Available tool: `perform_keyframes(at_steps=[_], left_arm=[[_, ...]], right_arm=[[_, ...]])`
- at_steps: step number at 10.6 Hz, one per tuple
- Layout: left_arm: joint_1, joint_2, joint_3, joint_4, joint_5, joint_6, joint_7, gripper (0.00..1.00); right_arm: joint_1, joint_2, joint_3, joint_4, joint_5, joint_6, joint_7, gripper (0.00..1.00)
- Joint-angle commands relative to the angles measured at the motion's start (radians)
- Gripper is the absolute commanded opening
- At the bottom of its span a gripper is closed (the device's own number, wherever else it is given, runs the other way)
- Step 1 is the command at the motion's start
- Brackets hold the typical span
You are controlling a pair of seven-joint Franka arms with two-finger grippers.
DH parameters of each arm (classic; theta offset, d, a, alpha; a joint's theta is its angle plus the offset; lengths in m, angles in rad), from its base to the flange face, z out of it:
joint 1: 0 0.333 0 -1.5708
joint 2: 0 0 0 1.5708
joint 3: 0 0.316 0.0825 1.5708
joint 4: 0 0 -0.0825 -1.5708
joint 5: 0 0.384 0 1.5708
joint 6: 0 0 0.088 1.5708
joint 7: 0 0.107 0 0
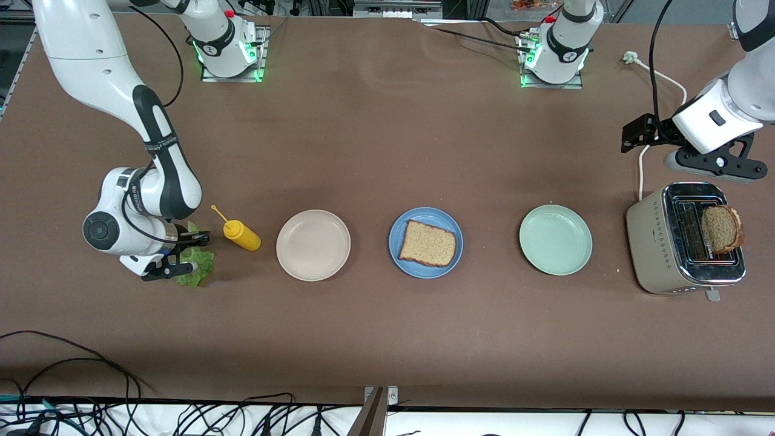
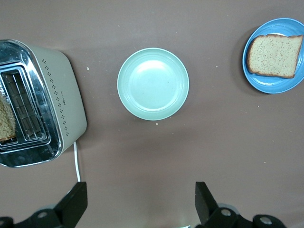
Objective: Make sandwich in blue plate with both arms
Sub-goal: 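Lift the lettuce leaf with the right gripper toward the blue plate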
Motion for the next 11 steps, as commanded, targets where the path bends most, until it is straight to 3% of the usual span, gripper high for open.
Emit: perform_keyframes(at_steps=[1, 9, 11], left_arm=[[0.011, -0.03, -0.002, -0.025, -0.022, 0.009, -0.002, 1.0], [0.008, -0.026, -0.002, -0.017, -0.022, 0.007, -0.005, 1.0], [0.01, -0.027, -0.002, -0.017, -0.022, 0.004, -0.002, 1.0]], right_arm=[[-0.001, -0.111, 0.019, -0.011, 0.018, -0.072, -0.018, 0.0], [0.004, -0.398, 0.064, -0.012, 0.017, -0.294, -0.01, 0.0], [0.044, -0.432, 0.069, -0.006, 0.009, -0.351, 0.089, 0.0]])
